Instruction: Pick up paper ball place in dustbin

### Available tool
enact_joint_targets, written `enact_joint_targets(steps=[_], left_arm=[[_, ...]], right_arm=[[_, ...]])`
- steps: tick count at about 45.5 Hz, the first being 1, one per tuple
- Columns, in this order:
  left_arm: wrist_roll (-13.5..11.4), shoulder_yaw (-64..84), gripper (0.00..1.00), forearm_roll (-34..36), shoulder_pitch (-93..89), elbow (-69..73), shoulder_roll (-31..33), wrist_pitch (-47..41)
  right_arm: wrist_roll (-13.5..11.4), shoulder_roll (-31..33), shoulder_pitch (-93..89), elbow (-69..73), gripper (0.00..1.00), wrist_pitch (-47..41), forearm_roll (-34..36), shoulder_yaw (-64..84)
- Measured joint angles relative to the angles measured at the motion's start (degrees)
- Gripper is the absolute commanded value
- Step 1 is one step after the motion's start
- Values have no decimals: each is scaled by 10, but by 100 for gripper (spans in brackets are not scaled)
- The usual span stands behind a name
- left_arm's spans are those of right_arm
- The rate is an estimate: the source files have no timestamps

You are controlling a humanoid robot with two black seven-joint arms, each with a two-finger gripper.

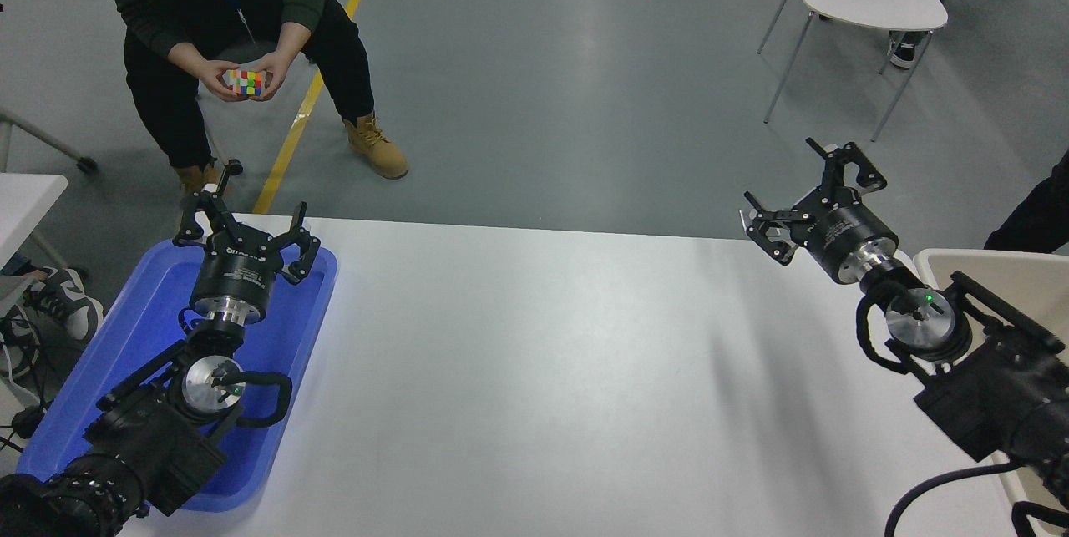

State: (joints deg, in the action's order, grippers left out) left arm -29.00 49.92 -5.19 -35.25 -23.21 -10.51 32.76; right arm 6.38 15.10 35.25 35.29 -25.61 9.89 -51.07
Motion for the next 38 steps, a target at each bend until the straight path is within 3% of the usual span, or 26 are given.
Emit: enact_joint_targets(steps=[15, 38], left_arm=[[0, 0, 100, 0, 0, 0, 0, 0], [0, 0, 100, 0, 0, -1, 1, 0]], right_arm=[[30, -26, -41, -28, 100, -53, 3, -17], [38, -36, -71, -62, 100, -98, 4, -17]])
